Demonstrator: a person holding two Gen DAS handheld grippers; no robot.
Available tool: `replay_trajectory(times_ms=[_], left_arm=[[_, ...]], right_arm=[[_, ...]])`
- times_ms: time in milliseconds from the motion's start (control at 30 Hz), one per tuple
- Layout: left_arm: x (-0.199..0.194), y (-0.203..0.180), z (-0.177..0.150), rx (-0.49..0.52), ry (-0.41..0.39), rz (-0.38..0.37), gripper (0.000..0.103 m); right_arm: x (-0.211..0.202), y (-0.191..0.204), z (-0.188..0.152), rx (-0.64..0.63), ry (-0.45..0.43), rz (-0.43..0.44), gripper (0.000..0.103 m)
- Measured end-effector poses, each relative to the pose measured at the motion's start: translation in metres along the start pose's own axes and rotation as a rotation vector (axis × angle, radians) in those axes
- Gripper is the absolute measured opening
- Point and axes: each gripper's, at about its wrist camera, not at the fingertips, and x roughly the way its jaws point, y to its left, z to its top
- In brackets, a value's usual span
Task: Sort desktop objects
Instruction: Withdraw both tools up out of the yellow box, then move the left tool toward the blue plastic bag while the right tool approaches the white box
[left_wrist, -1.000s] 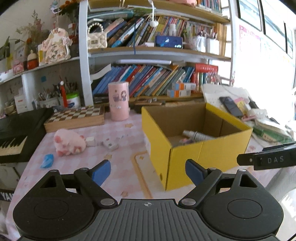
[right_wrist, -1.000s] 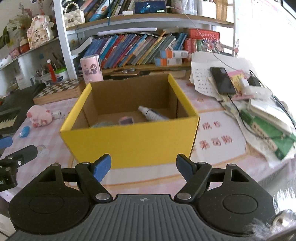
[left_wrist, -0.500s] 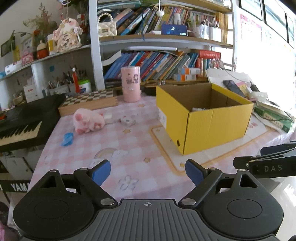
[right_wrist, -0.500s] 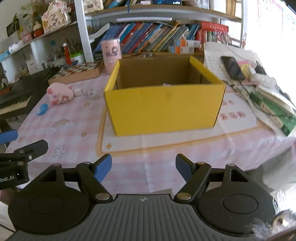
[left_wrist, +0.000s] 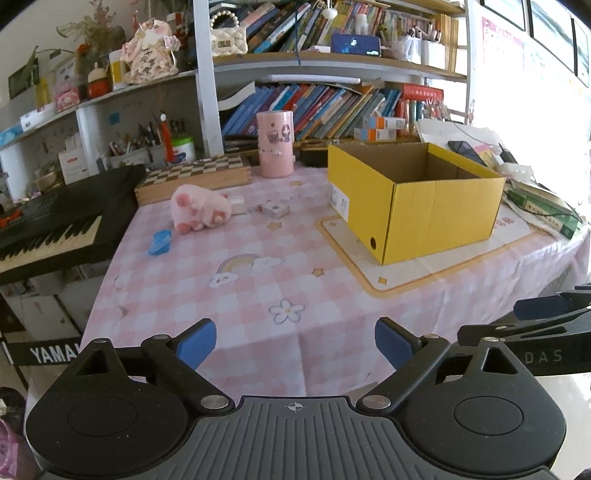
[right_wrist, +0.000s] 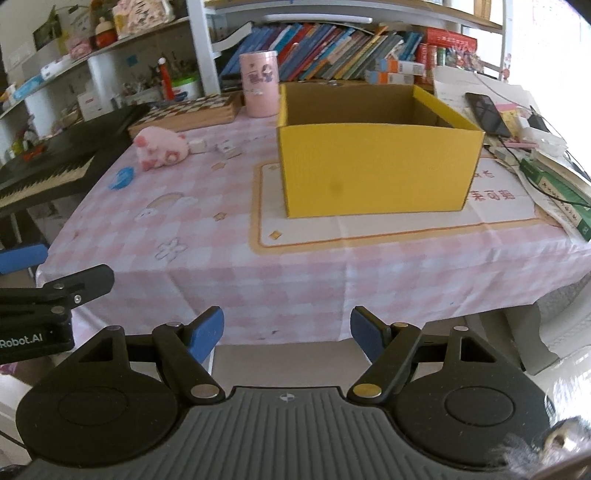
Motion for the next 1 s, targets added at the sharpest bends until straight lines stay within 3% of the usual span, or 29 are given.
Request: replay_trajectory(times_ms=[367,1000], left_arm=[[-0.017,0.023,-0.019,-0.047,0.016,0.046,0.095],[-0.034,0.065,-0.026,-0.128,-0.025,0.132,0.095]], right_arm=[[-0.001,0.035,-0.013,-0.068,0.023,0.047,0.073],[0.004,0.084,-0.002,-0.189,-0.001,0.114,0.071]])
